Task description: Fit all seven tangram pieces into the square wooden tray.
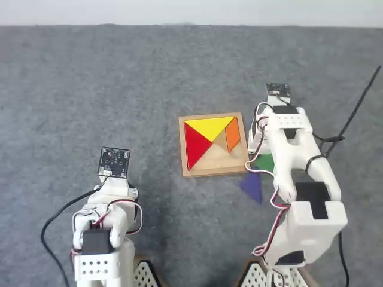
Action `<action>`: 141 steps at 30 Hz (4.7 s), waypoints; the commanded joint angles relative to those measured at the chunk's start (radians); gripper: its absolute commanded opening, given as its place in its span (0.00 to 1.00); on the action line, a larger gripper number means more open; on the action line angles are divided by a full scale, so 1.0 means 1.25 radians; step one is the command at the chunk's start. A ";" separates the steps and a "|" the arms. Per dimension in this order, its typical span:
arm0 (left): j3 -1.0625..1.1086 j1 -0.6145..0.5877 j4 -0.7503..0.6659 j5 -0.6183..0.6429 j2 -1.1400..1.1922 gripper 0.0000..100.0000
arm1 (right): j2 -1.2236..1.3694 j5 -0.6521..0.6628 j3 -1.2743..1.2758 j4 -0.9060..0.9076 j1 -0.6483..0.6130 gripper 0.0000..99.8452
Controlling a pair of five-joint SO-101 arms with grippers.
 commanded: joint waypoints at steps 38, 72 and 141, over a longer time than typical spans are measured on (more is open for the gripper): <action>-0.009 0.001 0.002 0.000 -0.014 0.02 | -0.428 -0.260 0.438 -0.301 -0.053 0.25; -0.009 0.001 0.002 0.000 -0.014 0.02 | -0.228 -0.250 0.298 -0.238 0.034 0.07; -0.009 0.001 0.002 0.000 -0.014 0.02 | -0.433 0.356 0.069 0.122 -0.252 0.15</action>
